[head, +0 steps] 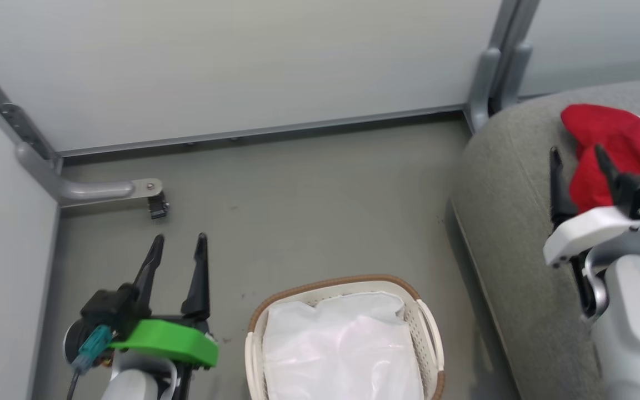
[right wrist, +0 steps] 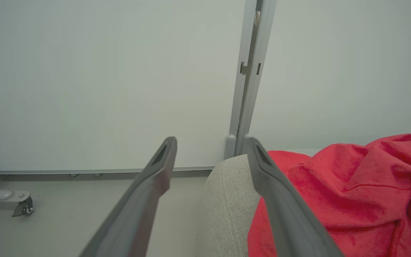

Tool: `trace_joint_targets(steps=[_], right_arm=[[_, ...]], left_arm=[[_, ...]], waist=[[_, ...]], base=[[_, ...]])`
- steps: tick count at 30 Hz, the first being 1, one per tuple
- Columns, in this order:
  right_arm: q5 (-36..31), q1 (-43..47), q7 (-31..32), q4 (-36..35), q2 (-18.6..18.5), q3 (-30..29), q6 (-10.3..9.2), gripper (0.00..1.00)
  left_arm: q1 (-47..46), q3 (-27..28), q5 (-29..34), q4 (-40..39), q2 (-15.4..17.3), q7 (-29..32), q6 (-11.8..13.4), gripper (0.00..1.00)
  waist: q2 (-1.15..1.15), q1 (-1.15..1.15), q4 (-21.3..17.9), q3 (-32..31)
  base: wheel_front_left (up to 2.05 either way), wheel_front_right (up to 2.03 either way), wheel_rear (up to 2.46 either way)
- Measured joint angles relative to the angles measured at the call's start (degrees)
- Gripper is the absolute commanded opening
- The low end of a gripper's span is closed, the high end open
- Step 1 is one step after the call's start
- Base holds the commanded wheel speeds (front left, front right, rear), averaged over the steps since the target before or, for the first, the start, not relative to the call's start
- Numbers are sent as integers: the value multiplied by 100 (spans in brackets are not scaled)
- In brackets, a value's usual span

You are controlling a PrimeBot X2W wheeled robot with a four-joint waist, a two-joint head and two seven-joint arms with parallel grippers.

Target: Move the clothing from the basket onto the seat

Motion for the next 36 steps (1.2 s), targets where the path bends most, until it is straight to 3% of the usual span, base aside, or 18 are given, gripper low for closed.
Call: trace_joint_targets(steps=[6, 16, 36], right_arm=[[-183, 978, -1, -948, 571, -52, 0, 100], [132, 1911, 0, -1695, 698, 339, 0, 100], [304, 2290, -1, -1549, 698, 561, 0, 100]], left_arm=[[577, 614, 140, -132, -108, 0, -15, 100], [1059, 849, 214, -287, -265, 0, -107, 100], [1144, 859, 371, -201, -293, 0, -141, 100]], waist=[[0, 0, 343, -249], [0, 0, 464, -464], [0, 0, 349, -524]], base=[[0, 0, 0], [0, 0, 0], [0, 0, 0]])
